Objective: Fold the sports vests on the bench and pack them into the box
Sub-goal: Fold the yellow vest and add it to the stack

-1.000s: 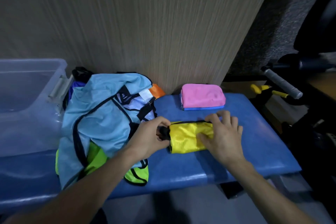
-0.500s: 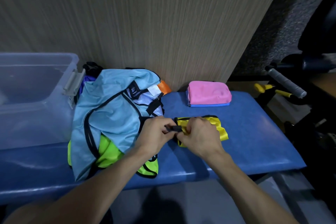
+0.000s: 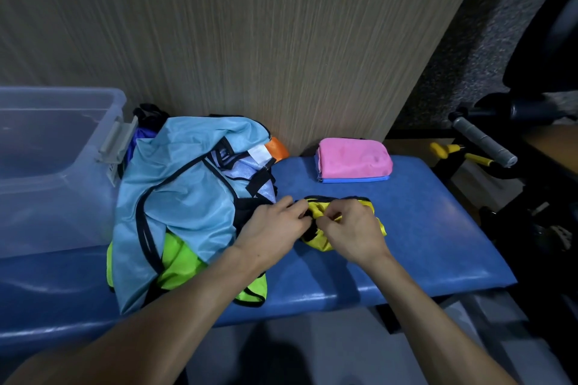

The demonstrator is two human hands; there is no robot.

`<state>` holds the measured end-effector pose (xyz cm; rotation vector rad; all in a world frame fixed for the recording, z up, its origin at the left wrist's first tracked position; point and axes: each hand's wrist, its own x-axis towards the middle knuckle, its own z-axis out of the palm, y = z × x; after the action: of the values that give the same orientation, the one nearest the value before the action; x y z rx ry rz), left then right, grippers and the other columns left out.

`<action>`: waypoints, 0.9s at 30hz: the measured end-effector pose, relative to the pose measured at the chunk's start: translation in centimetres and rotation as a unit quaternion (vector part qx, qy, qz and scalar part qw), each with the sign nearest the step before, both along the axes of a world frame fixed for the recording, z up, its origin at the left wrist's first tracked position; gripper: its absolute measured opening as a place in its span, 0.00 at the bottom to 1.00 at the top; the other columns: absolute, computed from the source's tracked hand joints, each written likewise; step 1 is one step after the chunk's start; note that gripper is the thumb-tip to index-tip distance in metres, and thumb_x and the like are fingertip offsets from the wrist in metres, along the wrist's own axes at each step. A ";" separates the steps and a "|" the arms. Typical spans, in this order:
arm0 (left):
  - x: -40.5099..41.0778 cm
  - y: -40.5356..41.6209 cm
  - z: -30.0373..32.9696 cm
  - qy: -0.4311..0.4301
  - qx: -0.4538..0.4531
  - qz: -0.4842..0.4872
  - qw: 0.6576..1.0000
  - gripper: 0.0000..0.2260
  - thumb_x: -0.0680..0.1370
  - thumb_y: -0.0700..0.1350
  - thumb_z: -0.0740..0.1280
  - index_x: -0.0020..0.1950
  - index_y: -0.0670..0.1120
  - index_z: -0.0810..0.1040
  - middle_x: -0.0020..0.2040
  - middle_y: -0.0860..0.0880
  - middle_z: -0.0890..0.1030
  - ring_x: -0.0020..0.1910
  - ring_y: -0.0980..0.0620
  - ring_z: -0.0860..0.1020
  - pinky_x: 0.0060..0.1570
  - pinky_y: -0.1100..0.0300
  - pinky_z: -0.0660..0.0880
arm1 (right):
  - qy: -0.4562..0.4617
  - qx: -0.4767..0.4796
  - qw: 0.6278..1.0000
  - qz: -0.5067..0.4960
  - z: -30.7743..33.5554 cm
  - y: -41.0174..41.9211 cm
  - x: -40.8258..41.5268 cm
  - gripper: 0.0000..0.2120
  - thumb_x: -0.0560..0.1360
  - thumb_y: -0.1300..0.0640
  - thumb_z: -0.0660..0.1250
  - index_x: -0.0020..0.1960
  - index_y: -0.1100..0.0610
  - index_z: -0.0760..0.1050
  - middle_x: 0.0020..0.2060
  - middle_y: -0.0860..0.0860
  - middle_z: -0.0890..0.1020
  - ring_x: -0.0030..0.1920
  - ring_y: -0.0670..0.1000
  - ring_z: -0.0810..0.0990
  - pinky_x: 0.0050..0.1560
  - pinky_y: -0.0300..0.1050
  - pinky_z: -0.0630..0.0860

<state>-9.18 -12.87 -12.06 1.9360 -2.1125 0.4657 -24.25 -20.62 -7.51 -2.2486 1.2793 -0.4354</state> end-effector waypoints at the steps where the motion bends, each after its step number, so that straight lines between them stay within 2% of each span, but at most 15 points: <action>1: -0.1 -0.1 -0.1 0.000 0.005 -0.002 1.000 0.17 0.57 0.35 0.81 0.35 0.48 0.77 0.41 0.51 0.73 0.37 0.49 0.73 0.23 0.60 0.55 | -0.002 0.000 1.000 -0.001 0.0 0.0 0.0 0.07 0.73 0.54 0.69 0.39 0.57 0.80 0.31 0.50 0.80 0.37 0.54 0.77 0.31 0.42 0.67; 3: -0.1 -0.1 -0.7 0.022 -0.007 -0.014 1.000 0.14 0.62 0.36 0.80 0.37 0.47 0.77 0.43 0.51 0.74 0.38 0.49 0.74 0.22 0.59 0.58 | -0.012 0.005 1.000 -0.010 -0.1 0.0 0.1 0.07 0.72 0.54 0.70 0.39 0.56 0.80 0.32 0.50 0.80 0.36 0.53 0.77 0.31 0.40 0.66; 4: 0.0 -0.1 -1.1 0.064 -0.019 -0.017 0.998 0.11 0.67 0.37 0.78 0.42 0.47 0.78 0.44 0.51 0.74 0.40 0.49 0.76 0.22 0.57 0.64 | -0.019 0.009 1.000 -0.016 0.0 -0.1 0.2 0.07 0.72 0.53 0.71 0.39 0.56 0.79 0.32 0.50 0.80 0.36 0.53 0.77 0.31 0.40 0.66; 6: 0.2 0.2 -1.3 0.182 -0.029 -0.019 0.983 0.08 0.75 0.39 0.72 0.52 0.49 0.79 0.47 0.54 0.74 0.43 0.50 0.77 0.31 0.54 0.75 | -0.025 0.018 0.999 -0.024 0.1 -0.1 0.3 0.08 0.72 0.52 0.72 0.39 0.56 0.79 0.32 0.50 0.80 0.36 0.53 0.77 0.30 0.40 0.66; 8: 0.5 0.3 -1.4 0.286 -0.029 -0.036 0.957 0.08 0.76 0.38 0.72 0.53 0.50 0.81 0.47 0.59 0.74 0.41 0.56 0.76 0.39 0.59 0.76 | -0.022 0.019 0.999 -0.023 0.2 -0.2 0.2 0.08 0.72 0.52 0.73 0.40 0.56 0.78 0.32 0.50 0.80 0.35 0.52 0.76 0.29 0.39 0.65; 9: 0.6 0.3 -1.3 0.305 -0.030 -0.046 0.951 0.08 0.76 0.37 0.72 0.51 0.49 0.82 0.47 0.60 0.74 0.41 0.58 0.75 0.40 0.61 0.75 | -0.020 0.018 0.999 -0.021 0.3 -0.1 0.2 0.08 0.72 0.53 0.73 0.40 0.56 0.78 0.32 0.49 0.80 0.34 0.51 0.75 0.28 0.37 0.64; 11: 0.7 0.1 -1.2 0.260 -0.032 -0.065 0.963 0.08 0.75 0.36 0.70 0.46 0.49 0.81 0.46 0.59 0.75 0.40 0.57 0.74 0.36 0.57 0.76 | -0.017 0.011 1.000 -0.016 0.3 0.0 0.2 0.07 0.71 0.54 0.73 0.41 0.57 0.78 0.31 0.48 0.78 0.32 0.49 0.73 0.26 0.34 0.62; 14: 0.6 -0.5 -1.3 0.119 -0.031 -0.067 0.990 0.08 0.71 0.35 0.71 0.38 0.48 0.78 0.44 0.53 0.76 0.39 0.50 0.75 0.24 0.55 0.72 | -0.016 -0.004 1.000 -0.008 0.3 0.1 0.1 0.05 0.71 0.56 0.72 0.41 0.57 0.80 0.30 0.47 0.77 0.31 0.47 0.73 0.27 0.34 0.63; 15: 0.6 -0.6 -1.5 0.115 -0.021 -0.061 0.991 0.08 0.71 0.35 0.71 0.38 0.48 0.79 0.45 0.52 0.76 0.40 0.49 0.75 0.24 0.54 0.72 | -0.020 -0.004 1.000 -0.009 0.3 0.2 0.0 0.05 0.71 0.56 0.72 0.41 0.56 0.80 0.30 0.47 0.77 0.31 0.47 0.72 0.28 0.35 0.63; 16: 0.6 -0.8 -1.6 0.137 -0.006 -0.059 0.989 0.07 0.72 0.35 0.71 0.39 0.47 0.80 0.46 0.52 0.76 0.42 0.48 0.74 0.26 0.52 0.73 | -0.025 0.000 1.000 -0.012 0.2 0.1 0.0 0.04 0.71 0.55 0.73 0.41 0.56 0.81 0.30 0.47 0.78 0.31 0.47 0.73 0.30 0.39 0.65; 18: 0.8 -0.9 -1.9 0.184 0.029 -0.078 0.979 0.07 0.76 0.36 0.66 0.45 0.46 0.81 0.50 0.52 0.74 0.47 0.50 0.70 0.38 0.50 0.74 | -0.026 -0.001 1.000 -0.016 0.2 0.0 0.0 0.04 0.72 0.55 0.73 0.40 0.55 0.82 0.32 0.48 0.81 0.33 0.48 0.74 0.34 0.43 0.65; 21: 1.0 -0.3 -2.2 0.154 0.115 -0.063 0.979 0.06 0.79 0.44 0.60 0.53 0.49 0.76 0.54 0.53 0.65 0.51 0.53 0.60 0.52 0.51 0.68 | -0.024 -0.017 1.000 -0.007 0.0 -0.1 0.1 0.05 0.73 0.54 0.73 0.39 0.53 0.83 0.35 0.48 0.83 0.38 0.50 0.77 0.36 0.44 0.66; 23: 1.0 0.0 -1.7 0.165 0.155 -0.033 0.973 0.09 0.77 0.53 0.59 0.52 0.52 0.74 0.54 0.55 0.62 0.52 0.54 0.60 0.57 0.50 0.67 | -0.025 -0.022 0.999 0.017 -0.2 -0.1 0.0 0.08 0.74 0.53 0.71 0.37 0.53 0.82 0.34 0.49 0.82 0.38 0.51 0.78 0.37 0.46 0.69; 25: 0.9 0.0 -1.2 0.212 0.177 -0.014 0.961 0.14 0.75 0.65 0.60 0.46 0.57 0.75 0.54 0.56 0.64 0.54 0.54 0.61 0.59 0.53 0.66 | -0.025 -0.019 0.998 0.047 -0.4 -0.3 -0.3 0.11 0.75 0.54 0.68 0.36 0.54 0.82 0.34 0.51 0.81 0.40 0.53 0.77 0.39 0.48 0.72; 27: 0.5 -0.2 -0.8 0.285 0.178 0.015 0.942 0.21 0.72 0.73 0.60 0.40 0.56 0.75 0.52 0.56 0.67 0.54 0.53 0.63 0.58 0.56 0.64 | -0.017 -0.005 0.997 0.082 -0.7 -0.6 -0.8 0.09 0.76 0.57 0.66 0.45 0.53 0.86 0.45 0.50 0.82 0.47 0.51 0.78 0.48 0.44 0.73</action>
<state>-8.66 -13.05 -12.90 1.9627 -1.8598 -0.4645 -25.03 -21.19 -8.19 -2.3222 1.0685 -0.4175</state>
